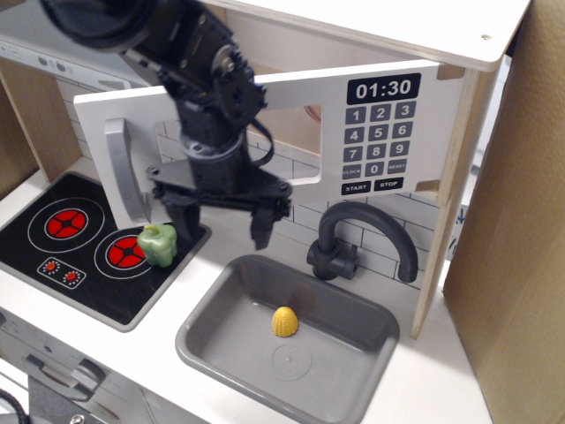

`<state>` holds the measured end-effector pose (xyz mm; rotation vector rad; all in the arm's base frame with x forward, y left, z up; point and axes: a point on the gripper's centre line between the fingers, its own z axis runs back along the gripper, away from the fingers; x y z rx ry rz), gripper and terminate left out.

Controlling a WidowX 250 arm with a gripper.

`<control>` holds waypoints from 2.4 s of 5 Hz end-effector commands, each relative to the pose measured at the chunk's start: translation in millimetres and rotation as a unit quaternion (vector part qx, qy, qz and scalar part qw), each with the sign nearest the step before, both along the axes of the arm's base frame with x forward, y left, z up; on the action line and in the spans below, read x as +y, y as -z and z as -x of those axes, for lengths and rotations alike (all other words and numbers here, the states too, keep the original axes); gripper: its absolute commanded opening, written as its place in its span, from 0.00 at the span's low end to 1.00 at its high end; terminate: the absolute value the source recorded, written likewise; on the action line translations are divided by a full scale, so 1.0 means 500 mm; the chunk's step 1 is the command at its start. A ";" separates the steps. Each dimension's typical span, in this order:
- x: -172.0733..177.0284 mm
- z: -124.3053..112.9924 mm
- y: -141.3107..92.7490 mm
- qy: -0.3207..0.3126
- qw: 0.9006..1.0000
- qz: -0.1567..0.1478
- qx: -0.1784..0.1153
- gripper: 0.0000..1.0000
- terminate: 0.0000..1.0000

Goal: Close microwave

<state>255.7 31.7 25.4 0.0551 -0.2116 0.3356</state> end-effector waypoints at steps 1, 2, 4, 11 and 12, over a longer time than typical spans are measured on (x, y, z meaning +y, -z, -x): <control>0.018 -0.079 -0.039 0.034 0.997 0.016 -0.064 1.00 0.00; 0.027 -0.103 -0.041 0.046 0.995 0.006 -0.090 1.00 0.00; 0.043 -0.150 -0.057 0.029 0.993 0.006 -0.112 1.00 0.00; 0.068 -0.215 -0.086 0.007 0.988 0.016 -0.152 1.00 0.00; 0.046 -0.146 -0.083 0.030 0.991 0.018 -0.127 1.00 0.00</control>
